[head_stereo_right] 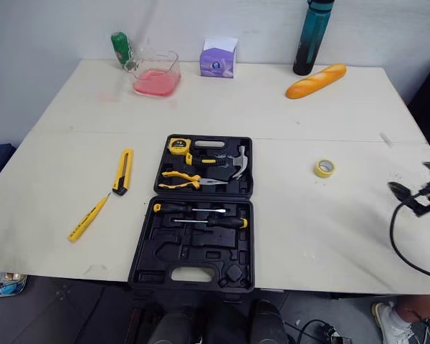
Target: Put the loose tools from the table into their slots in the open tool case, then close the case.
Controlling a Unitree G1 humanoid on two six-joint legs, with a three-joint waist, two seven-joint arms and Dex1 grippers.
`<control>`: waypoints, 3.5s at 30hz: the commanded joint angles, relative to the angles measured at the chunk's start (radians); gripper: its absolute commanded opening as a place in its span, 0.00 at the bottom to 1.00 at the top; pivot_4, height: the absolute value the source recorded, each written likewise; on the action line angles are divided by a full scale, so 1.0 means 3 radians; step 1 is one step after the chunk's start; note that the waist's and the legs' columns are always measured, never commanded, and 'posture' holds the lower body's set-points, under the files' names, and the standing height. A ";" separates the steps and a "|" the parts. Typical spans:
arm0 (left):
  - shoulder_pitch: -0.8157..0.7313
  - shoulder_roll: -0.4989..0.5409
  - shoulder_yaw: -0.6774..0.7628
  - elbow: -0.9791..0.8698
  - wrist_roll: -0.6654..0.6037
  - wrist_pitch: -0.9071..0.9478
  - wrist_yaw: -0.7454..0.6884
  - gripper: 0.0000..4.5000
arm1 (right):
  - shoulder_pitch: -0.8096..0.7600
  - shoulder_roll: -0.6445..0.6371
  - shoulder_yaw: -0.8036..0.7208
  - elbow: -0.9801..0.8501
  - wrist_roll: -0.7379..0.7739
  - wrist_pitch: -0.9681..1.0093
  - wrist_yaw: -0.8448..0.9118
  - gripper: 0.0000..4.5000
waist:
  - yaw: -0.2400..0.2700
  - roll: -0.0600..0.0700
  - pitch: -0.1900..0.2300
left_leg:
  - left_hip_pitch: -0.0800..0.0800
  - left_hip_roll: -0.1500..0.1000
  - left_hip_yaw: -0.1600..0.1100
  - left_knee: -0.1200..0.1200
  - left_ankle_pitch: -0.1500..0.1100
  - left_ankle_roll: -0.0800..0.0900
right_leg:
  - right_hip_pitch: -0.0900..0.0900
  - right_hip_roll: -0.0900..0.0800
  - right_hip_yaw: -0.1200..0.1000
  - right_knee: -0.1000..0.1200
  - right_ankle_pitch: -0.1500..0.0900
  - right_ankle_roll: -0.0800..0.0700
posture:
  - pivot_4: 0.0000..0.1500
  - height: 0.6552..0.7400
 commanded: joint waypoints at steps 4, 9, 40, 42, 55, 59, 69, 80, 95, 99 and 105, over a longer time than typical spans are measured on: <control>0.0121 0.0031 -0.0005 0.0066 0.0200 -0.0235 0.0109 1.00 | -0.0258 -0.0134 -0.0064 0.0699 -0.0042 -0.0325 -0.0392 0.99 | -0.0050 0.0000 0.0001 | 0.0001 -0.0001 0.0001 0.0000 -0.0002 0.0000 | 0.0000 -0.0011 0.0000 0.0001 0.0000 0.0000 | 1.00 1.00; 0.0067 0.0055 -0.0109 -0.0016 0.0140 -0.0230 -0.0014 1.00 | -0.0370 -0.0099 -0.0008 0.0926 -0.0047 -0.0459 -0.0239 0.99 | -0.0055 0.0006 0.0004 | 0.0002 0.0000 0.0004 -0.0002 -0.0002 -0.0001 | -0.0002 -0.0012 0.0001 0.0001 0.0000 0.0000 | 1.00 1.00; -0.0041 0.0389 -0.1329 -0.1109 0.0007 0.0959 -0.0645 1.00 | 0.0189 0.1154 0.0720 -0.3007 0.1530 0.1123 0.1949 0.99 | -0.0029 0.0015 0.0010 | 0.0001 -0.0002 0.0001 -0.0001 -0.0001 0.0002 | -0.0001 -0.0003 0.0001 0.0020 0.0001 0.0001 | 1.00 1.00; -0.0072 0.0391 -0.1374 -0.1159 0.0029 0.1010 -0.0607 1.00 | 0.0213 0.1207 0.0777 -0.3142 0.1573 0.1191 0.1920 0.99 | -0.0028 0.0012 0.0009 | 0.0000 -0.0002 0.0001 0.0000 -0.0001 0.0002 | -0.0001 -0.0003 0.0001 0.0020 0.0001 0.0001 | 1.00 1.00; -0.0369 0.0393 -0.1886 -0.1108 0.0360 0.1149 -0.0414 1.00 | 0.0294 0.1407 0.1098 -0.3755 0.1613 0.1423 0.1705 0.99 | -0.0010 0.0010 0.0008 | 0.0000 -0.0006 -0.0002 0.0002 -0.0001 0.0003 | -0.0001 -0.0003 0.0002 0.0021 0.0002 0.0003 | 1.00 1.00; -0.0479 0.0371 -0.2025 -0.1049 0.0431 0.1190 -0.0363 1.00 | 0.0241 0.1407 0.1129 -0.3828 0.1640 0.1505 0.1654 0.99 | 0.0002 0.0010 0.0008 | -0.0001 -0.0006 -0.0001 0.0002 -0.0001 0.0003 | -0.0002 -0.0003 0.0002 0.0021 0.0002 0.0003 | 1.00 1.00; -0.0561 0.0354 -0.2193 -0.0871 0.0499 0.1313 -0.0299 0.88 | 0.0242 0.1381 0.1149 -0.3809 0.1586 0.1508 0.1621 1.00 | 0.0048 0.0011 0.0008 | 0.0002 -0.0006 0.0000 0.0003 0.0000 0.0002 | -0.0002 -0.0003 0.0002 0.0026 0.0002 0.0003 | 1.00 1.00; -0.0490 0.0291 -0.2151 -0.0798 0.0491 0.1351 -0.0275 0.12 | 0.0268 0.1347 0.1134 -0.3802 0.1564 0.1512 0.1599 1.00 | 0.0045 0.0013 0.0007 | 0.0005 -0.0007 0.0001 0.0002 0.0000 0.0002 | -0.0001 -0.0003 0.0004 0.0028 0.0002 0.0003 | 1.00 1.00; -0.0470 0.0581 -0.1685 -0.1761 0.0069 0.0727 -0.1086 0.12 | 0.0401 0.1176 0.0948 -0.3764 0.1612 0.1512 0.1637 1.00 | 0.0094 0.0001 0.0012 | -0.0004 -0.0007 0.0001 0.0005 0.0000 0.0003 | -0.0007 -0.0005 0.0003 0.0025 0.0002 0.0002 | 1.00 1.00; -0.0799 0.0778 -0.2036 -0.2048 -0.0028 0.0832 -0.1266 0.12 | 0.0337 0.1113 0.0869 -0.3684 0.1633 0.1567 0.1628 1.00 | 0.0110 0.0001 0.0012 | -0.0006 -0.0007 0.0001 0.0005 0.0000 0.0003 | -0.0007 -0.0003 0.0002 0.0023 0.0003 0.0002 | 1.00 1.00; -0.1348 0.0961 -0.2448 -0.2183 -0.0195 0.1095 -0.1413 0.12 | 0.0329 0.1028 0.0840 -0.3675 0.1640 0.1595 0.1696 1.00 | 0.0109 0.0001 0.0013 | -0.0006 -0.0004 0.0003 0.0005 0.0001 0.0002 | -0.0008 0.0006 0.0003 0.0022 0.0002 0.0002 | 1.00 1.00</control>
